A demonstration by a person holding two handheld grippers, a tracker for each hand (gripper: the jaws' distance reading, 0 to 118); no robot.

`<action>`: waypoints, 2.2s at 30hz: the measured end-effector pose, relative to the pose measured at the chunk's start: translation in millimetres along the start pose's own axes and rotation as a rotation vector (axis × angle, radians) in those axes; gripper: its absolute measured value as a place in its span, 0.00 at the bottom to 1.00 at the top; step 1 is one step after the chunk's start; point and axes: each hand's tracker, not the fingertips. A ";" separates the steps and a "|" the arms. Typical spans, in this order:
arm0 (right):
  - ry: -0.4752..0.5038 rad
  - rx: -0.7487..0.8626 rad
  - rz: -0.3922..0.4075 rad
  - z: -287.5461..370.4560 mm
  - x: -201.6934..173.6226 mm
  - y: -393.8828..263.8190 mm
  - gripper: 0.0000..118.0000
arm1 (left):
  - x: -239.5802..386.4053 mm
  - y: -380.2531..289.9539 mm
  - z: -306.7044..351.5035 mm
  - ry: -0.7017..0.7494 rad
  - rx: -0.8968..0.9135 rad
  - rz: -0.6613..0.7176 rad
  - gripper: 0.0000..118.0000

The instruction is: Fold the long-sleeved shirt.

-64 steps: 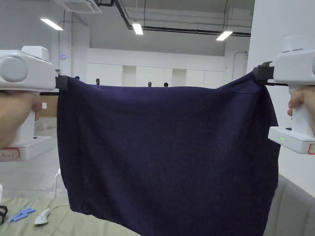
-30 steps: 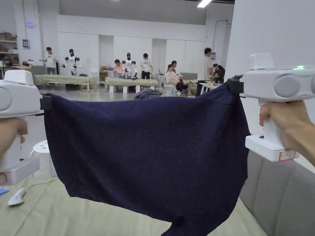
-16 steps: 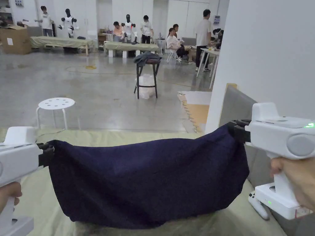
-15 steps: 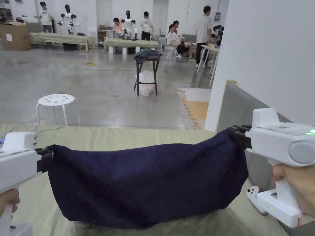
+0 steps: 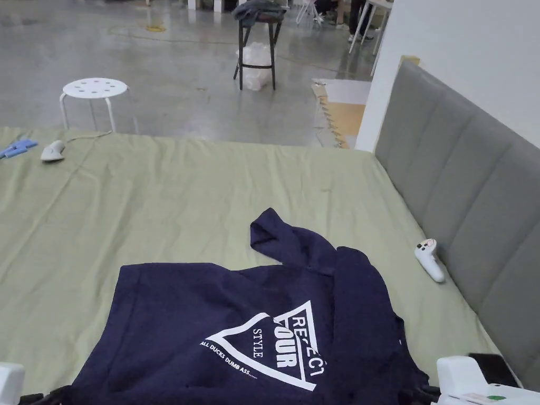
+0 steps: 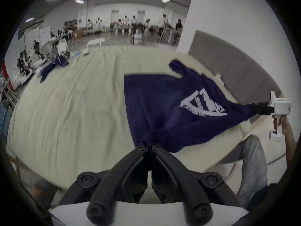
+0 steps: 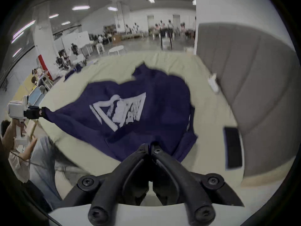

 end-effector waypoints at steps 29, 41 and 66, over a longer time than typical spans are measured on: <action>-0.099 0.066 -0.123 -2.0 13.4 17.3 0.99 | 23.2 11.7 6.0 0.163 0.055 0.018 0.91; -0.118 0.330 -0.055 -105.3 -13.3 158.1 0.00 | 37.7 149.3 -125.3 0.209 0.322 0.135 0.03; 0.041 -0.011 -0.014 -401.4 -62.0 427.4 0.07 | 27.7 185.9 -186.4 0.108 0.268 0.141 0.03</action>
